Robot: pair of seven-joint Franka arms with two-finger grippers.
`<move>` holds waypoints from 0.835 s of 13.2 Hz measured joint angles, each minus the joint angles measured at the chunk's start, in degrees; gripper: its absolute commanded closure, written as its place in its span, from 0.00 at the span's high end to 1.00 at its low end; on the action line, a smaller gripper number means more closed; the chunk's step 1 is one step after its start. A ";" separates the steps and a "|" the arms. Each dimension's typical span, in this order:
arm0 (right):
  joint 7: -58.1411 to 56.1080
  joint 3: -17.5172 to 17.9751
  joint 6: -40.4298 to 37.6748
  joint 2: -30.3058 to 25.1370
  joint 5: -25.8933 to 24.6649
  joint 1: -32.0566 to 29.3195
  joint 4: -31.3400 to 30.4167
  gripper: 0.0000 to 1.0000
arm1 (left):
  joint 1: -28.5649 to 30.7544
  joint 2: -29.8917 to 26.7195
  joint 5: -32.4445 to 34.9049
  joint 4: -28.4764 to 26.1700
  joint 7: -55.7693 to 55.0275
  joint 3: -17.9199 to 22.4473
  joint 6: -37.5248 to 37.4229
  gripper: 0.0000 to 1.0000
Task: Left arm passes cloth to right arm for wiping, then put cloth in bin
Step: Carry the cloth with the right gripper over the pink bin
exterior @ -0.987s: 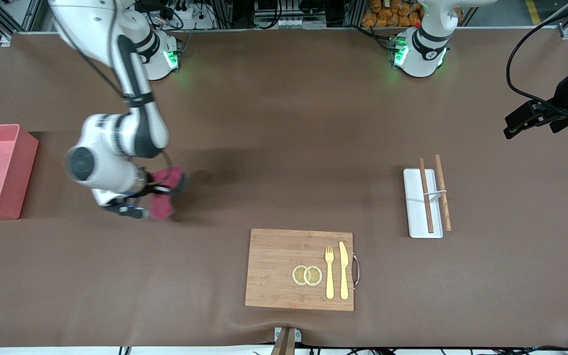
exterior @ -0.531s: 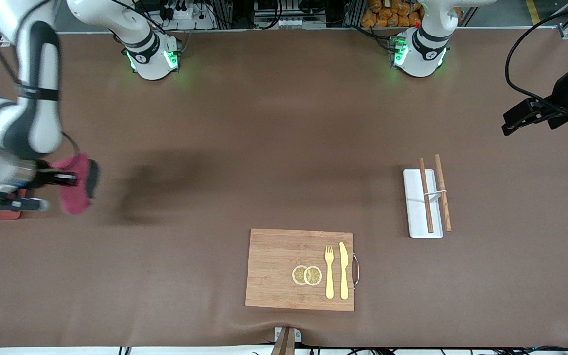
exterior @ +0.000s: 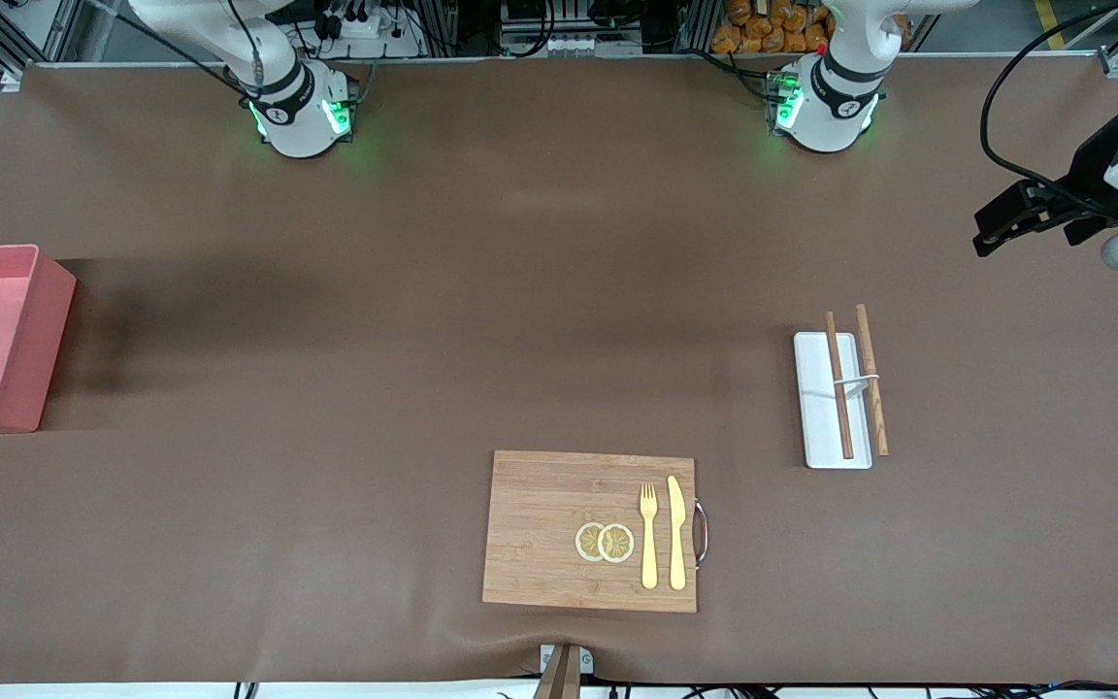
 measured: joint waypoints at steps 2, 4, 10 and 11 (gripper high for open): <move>-4.47 8.35 3.73 1.82 -0.02 -10.58 1.37 0.00 | -0.01 0.00 0.00 -0.06 0.00 -0.02 0.00 1.00; -7.95 19.88 9.73 5.04 -0.07 -22.58 2.33 0.00 | -0.02 -0.01 0.00 -0.18 0.00 -0.05 -0.01 1.00; -14.47 44.25 14.91 17.92 -0.07 -47.36 7.93 1.00 | -0.03 -0.03 0.00 -0.38 0.00 -0.37 -0.02 1.00; -14.46 44.51 14.82 18.23 -0.07 -47.33 8.60 1.00 | -0.03 -0.03 0.00 -0.41 0.00 -0.38 -0.02 1.00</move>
